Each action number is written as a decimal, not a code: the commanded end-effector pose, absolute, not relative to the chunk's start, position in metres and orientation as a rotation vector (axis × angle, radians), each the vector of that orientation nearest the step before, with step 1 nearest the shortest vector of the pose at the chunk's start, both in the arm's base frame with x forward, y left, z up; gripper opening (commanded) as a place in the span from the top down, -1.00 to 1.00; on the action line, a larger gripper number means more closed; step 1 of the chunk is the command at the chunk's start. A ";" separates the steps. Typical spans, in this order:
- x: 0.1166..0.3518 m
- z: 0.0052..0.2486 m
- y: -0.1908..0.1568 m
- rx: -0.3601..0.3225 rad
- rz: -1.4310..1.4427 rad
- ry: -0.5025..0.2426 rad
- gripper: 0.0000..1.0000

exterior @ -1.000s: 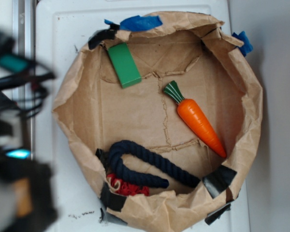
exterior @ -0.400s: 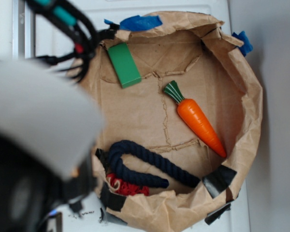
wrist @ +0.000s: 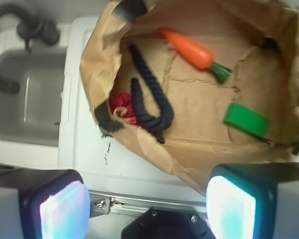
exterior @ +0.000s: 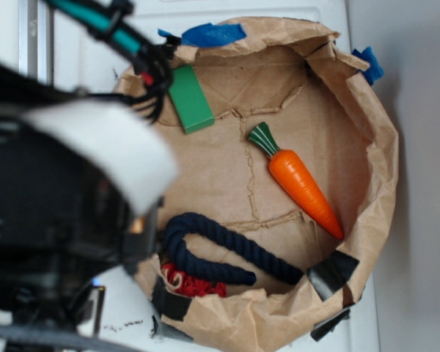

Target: Grab the carrot.

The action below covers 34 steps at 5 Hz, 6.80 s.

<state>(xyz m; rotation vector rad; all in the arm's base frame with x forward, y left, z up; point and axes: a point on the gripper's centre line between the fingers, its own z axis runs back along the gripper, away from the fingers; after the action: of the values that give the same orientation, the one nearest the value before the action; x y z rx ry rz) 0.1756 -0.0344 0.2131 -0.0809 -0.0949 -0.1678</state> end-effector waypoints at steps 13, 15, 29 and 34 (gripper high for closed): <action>0.266 0.150 0.030 -0.039 -0.607 -0.238 -1.00; 0.287 0.126 -0.005 -0.029 -0.710 -0.164 -1.00; 0.329 0.055 -0.002 -0.032 -0.852 -0.068 -1.00; 0.352 0.062 0.009 -0.009 -0.779 -0.047 1.00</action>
<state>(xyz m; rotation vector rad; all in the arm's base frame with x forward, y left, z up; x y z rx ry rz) 0.3361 0.0034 0.0346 -0.0611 0.0496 -0.8116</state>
